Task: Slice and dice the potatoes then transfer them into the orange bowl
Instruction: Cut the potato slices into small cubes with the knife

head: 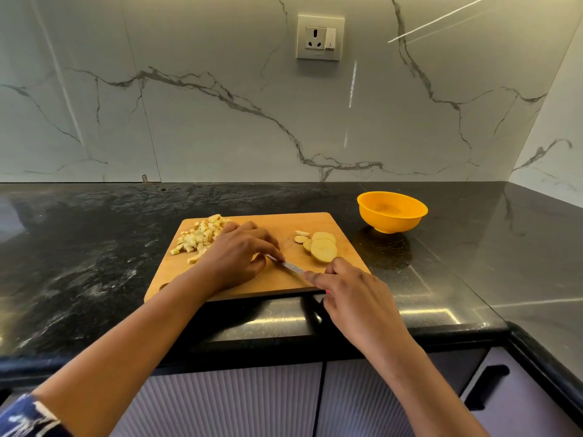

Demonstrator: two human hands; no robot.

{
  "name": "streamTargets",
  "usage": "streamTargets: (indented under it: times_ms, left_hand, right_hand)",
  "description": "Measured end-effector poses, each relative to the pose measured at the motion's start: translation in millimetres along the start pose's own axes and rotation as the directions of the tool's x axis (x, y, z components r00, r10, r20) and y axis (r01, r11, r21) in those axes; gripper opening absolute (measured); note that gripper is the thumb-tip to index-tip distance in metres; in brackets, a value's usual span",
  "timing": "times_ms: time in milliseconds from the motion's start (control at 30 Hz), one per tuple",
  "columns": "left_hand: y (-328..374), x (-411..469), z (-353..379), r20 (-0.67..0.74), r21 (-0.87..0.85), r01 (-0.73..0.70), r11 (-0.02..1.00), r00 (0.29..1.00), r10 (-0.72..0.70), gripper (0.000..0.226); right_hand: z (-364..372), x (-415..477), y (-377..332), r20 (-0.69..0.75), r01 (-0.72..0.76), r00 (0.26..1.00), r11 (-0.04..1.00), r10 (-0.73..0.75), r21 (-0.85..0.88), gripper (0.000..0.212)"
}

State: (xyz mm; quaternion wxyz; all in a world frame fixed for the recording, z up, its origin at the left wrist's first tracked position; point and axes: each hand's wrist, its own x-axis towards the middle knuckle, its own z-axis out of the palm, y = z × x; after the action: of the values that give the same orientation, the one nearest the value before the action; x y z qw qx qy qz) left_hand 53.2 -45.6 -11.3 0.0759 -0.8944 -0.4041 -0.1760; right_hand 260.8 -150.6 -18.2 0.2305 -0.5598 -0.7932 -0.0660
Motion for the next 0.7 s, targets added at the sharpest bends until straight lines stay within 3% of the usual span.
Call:
streamTargets:
  times_ms: [200, 267, 367, 433, 600, 700]
  left_hand:
    - [-13, -2, 1, -0.112, 0.144, 0.234, 0.962, 0.969, -0.219, 0.025]
    - [-12, 1, 3, -0.123, 0.127, 0.194, 0.973, 0.976, -0.178, 0.028]
    - [-5, 13, 5, 0.056, 0.125, 0.007, 0.992, 0.998, -0.014, 0.034]
    - [-4, 20, 6, 0.113, 0.141, -0.034, 0.989, 0.993, 0.018, 0.033]
    - [-32, 9, -5, 0.006, 0.311, -0.023, 0.95, 1.0, 0.022, 0.024]
    - [-43, 3, -10, -0.045, 0.22, 0.117, 0.968, 0.993, -0.11, 0.023]
  right_hand:
    - [-5, -3, 13, 0.042, -0.016, 0.999, 1.0, 0.016, -0.015, 0.049]
    - [-5, -3, 15, 0.059, -0.027, 0.998, 1.0, 0.028, -0.015, 0.049]
    - [-8, -3, 16, 0.058, -0.042, 0.997, 0.999, 0.043, -0.012, 0.049]
    - [-11, -5, 19, 0.044, -0.063, 0.997, 0.998, 0.063, -0.017, 0.049]
    - [-13, -7, 24, 0.013, -0.12, 0.993, 0.993, 0.12, -0.008, 0.049]
    - [-12, 0, 27, -0.037, -0.147, 0.988, 0.988, 0.148, 0.046, 0.049]
